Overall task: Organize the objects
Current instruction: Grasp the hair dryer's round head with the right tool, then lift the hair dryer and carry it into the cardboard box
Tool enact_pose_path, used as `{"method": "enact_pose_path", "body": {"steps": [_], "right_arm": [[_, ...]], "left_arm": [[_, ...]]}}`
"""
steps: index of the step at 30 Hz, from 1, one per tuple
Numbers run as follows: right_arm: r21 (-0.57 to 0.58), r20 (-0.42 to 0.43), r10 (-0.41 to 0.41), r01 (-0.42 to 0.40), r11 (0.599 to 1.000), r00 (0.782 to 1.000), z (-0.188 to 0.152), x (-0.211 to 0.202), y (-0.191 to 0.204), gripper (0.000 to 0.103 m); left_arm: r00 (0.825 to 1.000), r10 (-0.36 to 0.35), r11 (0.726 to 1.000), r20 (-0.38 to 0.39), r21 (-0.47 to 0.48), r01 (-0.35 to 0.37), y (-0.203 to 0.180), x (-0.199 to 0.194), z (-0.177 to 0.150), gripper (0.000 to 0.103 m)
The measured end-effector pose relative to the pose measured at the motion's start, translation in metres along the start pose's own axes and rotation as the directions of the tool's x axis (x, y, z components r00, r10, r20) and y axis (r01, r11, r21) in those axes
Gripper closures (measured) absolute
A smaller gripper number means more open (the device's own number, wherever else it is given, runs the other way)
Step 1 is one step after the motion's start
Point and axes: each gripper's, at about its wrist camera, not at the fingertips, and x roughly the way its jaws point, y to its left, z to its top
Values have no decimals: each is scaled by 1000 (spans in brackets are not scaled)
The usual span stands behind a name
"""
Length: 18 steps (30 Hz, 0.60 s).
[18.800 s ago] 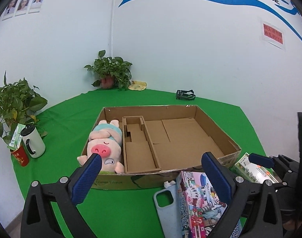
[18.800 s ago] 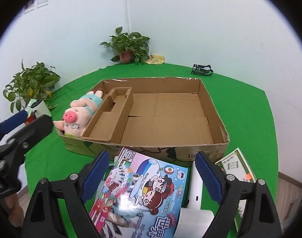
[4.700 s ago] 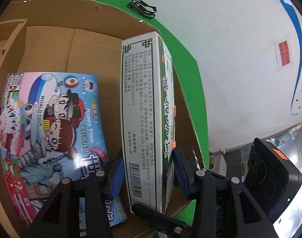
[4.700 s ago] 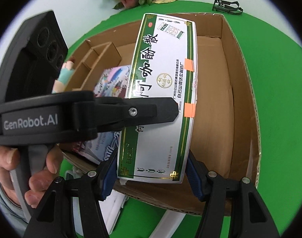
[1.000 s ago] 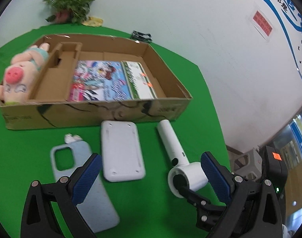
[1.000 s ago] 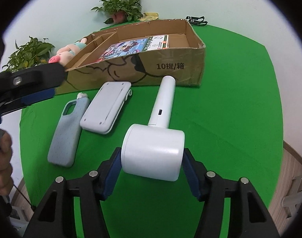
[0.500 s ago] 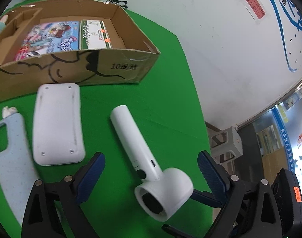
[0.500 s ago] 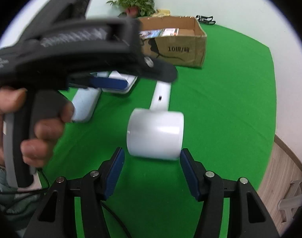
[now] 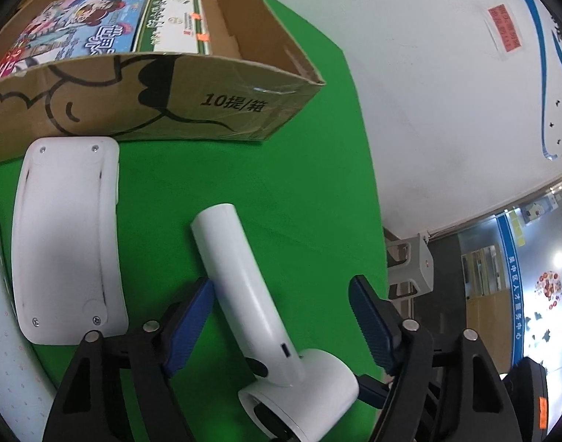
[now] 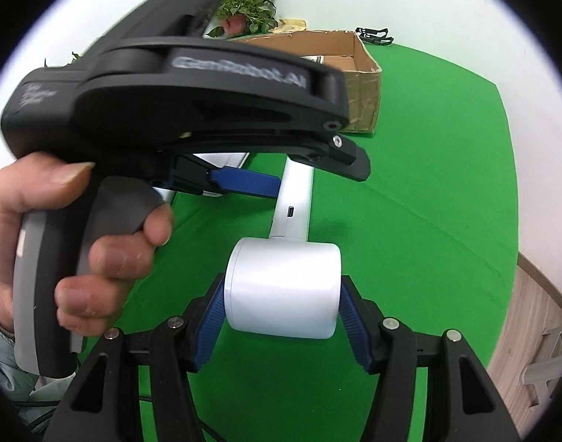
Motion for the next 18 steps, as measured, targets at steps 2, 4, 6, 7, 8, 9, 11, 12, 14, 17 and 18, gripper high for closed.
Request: {"method": "enact_pose_path", "body": {"steps": [2, 4, 6, 7, 8, 9, 11, 12, 14, 17, 18], "right_arm": [[-1, 10, -4, 4, 1000, 1000, -3, -2, 1, 45], [-14, 17, -17, 17, 1000, 1000, -6, -3, 4, 45], [-26, 21, -32, 33, 999, 999, -8, -5, 8, 46], [-27, 23, -37, 37, 999, 999, -9, -5, 9, 46], [-25, 24, -38, 39, 999, 999, -9, -6, 9, 46], [-21, 31, -42, 43, 999, 999, -9, -7, 10, 46], [-22, 46, -45, 46, 999, 998, -9, -12, 7, 46], [-26, 53, -48, 50, 998, 997, -9, -14, 8, 46], [-34, 69, -52, 55, 998, 996, -6, -13, 11, 46], [-48, 110, -58, 63, 997, 992, -2, -23, 21, 46], [-50, 135, -57, 64, 997, 989, 1, -28, 26, 46]], "left_arm": [[1000, 24, 1000, -14, -6, -24, 2, 6, 2, 42], [999, 38, 999, -11, -5, -38, 4, 9, 3, 49], [998, 63, 998, -11, -4, -63, 4, 10, 5, 60], [997, 77, 997, -9, -7, -77, 5, 10, 6, 63], [996, 88, 996, -8, -11, -88, 6, 11, 8, 68], [997, 83, 996, -5, -19, -83, 8, 10, 9, 68], [997, 73, 997, 4, -35, -73, 10, 8, 11, 69], [997, 70, 997, 14, -34, -69, 9, 5, 12, 69], [997, 68, 998, 48, -21, -67, 5, -5, 16, 70], [990, 81, 996, 116, 26, -85, -10, -28, 24, 70], [987, 81, 995, 139, 38, -87, -16, -37, 28, 70]]}}
